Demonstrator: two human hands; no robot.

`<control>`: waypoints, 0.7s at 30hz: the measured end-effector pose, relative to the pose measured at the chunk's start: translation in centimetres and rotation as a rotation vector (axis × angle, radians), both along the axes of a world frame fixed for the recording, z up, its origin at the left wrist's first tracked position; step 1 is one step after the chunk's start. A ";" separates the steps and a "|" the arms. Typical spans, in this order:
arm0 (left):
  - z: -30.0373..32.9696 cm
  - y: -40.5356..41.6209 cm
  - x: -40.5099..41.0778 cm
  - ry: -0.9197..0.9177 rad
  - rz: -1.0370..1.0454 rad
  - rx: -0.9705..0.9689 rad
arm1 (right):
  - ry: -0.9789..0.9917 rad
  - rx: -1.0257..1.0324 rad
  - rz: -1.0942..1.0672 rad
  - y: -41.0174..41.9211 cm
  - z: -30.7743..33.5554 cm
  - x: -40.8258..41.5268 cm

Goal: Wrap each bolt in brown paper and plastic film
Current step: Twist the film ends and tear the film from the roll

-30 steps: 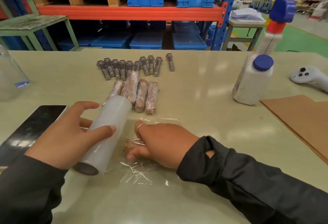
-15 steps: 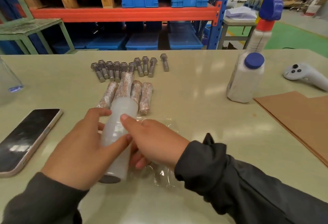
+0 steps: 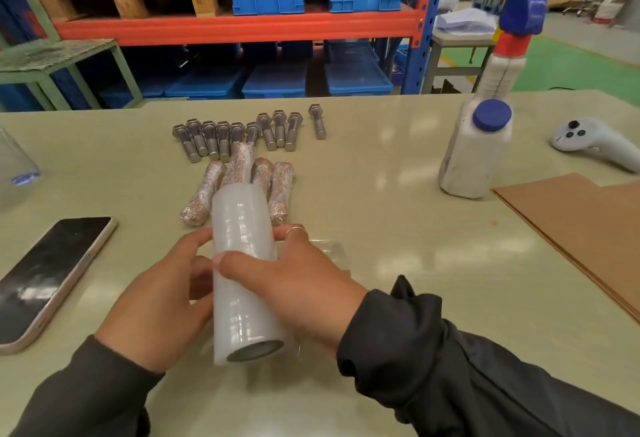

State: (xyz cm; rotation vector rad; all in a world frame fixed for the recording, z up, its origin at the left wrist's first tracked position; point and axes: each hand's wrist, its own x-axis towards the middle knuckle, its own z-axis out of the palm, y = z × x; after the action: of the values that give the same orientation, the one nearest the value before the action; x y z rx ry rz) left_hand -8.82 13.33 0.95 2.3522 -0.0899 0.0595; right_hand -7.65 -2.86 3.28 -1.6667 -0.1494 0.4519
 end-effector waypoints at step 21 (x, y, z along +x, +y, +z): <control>-0.4 -1.6 -0.1 -0.194 0.033 0.356 | -0.565 -0.857 -0.002 -7.0 0.7 -1.5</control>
State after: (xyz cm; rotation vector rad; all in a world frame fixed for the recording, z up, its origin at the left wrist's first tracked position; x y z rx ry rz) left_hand -8.91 11.71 0.53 2.6987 -0.1686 0.3103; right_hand -9.12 -9.85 3.94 -2.6128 -0.4086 0.0036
